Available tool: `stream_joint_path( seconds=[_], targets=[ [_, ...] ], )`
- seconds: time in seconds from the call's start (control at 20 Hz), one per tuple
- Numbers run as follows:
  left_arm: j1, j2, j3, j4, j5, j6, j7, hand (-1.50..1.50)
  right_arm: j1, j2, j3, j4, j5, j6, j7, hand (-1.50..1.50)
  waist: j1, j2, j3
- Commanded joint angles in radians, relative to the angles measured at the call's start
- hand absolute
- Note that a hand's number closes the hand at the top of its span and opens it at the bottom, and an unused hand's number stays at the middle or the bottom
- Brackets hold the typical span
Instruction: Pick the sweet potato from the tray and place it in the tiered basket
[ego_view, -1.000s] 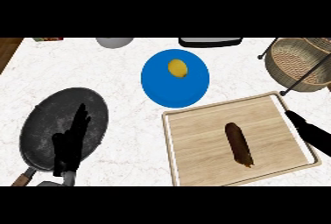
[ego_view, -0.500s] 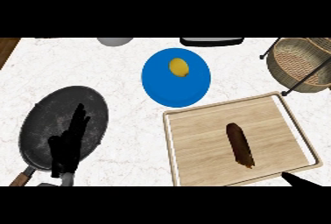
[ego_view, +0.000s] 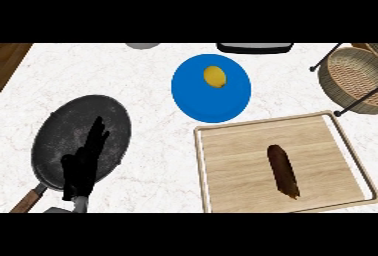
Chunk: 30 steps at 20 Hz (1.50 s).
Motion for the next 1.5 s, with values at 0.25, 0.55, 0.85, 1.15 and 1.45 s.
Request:
stream_joint_path(
  seconds=[0.25,0.55,0.85,1.15,1.45],
  targets=[
    [0.001,-0.016,-0.035,0.04,-0.023,-0.003,0.055,0.0,-0.151,0.226,0.211,0.069,0.318,0.303,0.269,-1.5,0.031,0.01,0.001],
    [0.04,-0.03,-0.04,0.042,-0.039,0.01,0.016,0.0,-0.17,0.4,0.245,0.229,0.417,0.447,0.299,-1.5,0.036,0.01,0.001],
    [0.024,-0.033,-0.004,0.067,-0.031,0.01,0.001,0.0,-0.237,0.621,0.272,0.292,0.526,0.579,0.301,-1.5,0.014,0.007,0.003],
    [0.057,-0.046,-0.025,0.037,-0.033,0.002,0.018,0.0,-0.303,0.802,0.227,0.485,0.62,0.582,0.244,-1.5,0.013,0.007,0.005],
    [0.059,-0.033,0.004,0.063,-0.033,-0.006,-0.014,0.0,-0.287,0.807,0.177,0.506,0.604,0.67,0.295,-1.5,0.005,0.008,0.005]
  ],
)
